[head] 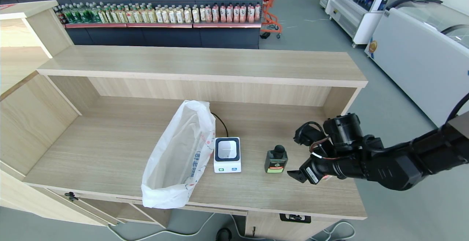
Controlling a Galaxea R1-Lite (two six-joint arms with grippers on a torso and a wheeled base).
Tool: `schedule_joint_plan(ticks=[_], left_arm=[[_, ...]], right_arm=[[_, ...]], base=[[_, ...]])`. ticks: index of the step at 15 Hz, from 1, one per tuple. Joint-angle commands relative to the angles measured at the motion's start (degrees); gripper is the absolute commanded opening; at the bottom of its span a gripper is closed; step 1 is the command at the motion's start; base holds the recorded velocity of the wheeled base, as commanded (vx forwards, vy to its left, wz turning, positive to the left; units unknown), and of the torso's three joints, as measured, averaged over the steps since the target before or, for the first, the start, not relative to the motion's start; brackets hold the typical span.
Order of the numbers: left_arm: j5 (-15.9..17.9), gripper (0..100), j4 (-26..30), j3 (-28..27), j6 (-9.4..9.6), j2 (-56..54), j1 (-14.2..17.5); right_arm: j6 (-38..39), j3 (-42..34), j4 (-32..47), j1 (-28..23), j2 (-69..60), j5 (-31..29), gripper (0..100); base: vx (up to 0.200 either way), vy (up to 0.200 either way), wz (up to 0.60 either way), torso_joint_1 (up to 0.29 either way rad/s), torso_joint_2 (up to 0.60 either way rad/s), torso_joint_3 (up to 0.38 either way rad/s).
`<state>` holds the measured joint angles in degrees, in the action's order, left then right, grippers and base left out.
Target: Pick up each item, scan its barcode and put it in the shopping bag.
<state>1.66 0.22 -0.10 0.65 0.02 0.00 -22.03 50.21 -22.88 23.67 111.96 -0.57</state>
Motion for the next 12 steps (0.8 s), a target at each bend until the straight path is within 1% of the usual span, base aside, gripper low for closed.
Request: schedule_joint_plan(ticks=[1, 4, 6, 12], left_arm=[[0.01, 0, 0.04, 0.01, 0.06, -0.02, 0.00], [0.01, 0, -0.04, 0.01, -0.03, 0.06, 0.00], [0.01, 0, 0.04, 0.01, -0.03, -0.02, 0.00], [0.01, 0, -0.04, 0.01, 0.06, -0.02, 0.00]], right_arm=[[-0.12, 1.99, -1.20, 0.41, 4.50, 0.13, 100], [-0.30, 3.49, -2.87, 1.11, 7.31, 0.49, 100], [-0.65, 4.98, -5.51, 1.81, 9.86, 1.19, 100], [-1.61, 10.87, -7.09, 2.69, 14.87, 1.72, 100]], base=[[0.000, 0.000, 0.00, 0.000, 0.00, 0.000], [0.000, 0.000, 0.00, 0.000, 0.00, 0.000], [0.000, 0.000, 0.00, 0.000, 0.00, 0.000], [0.000, 0.000, 0.00, 0.000, 0.00, 0.000]])
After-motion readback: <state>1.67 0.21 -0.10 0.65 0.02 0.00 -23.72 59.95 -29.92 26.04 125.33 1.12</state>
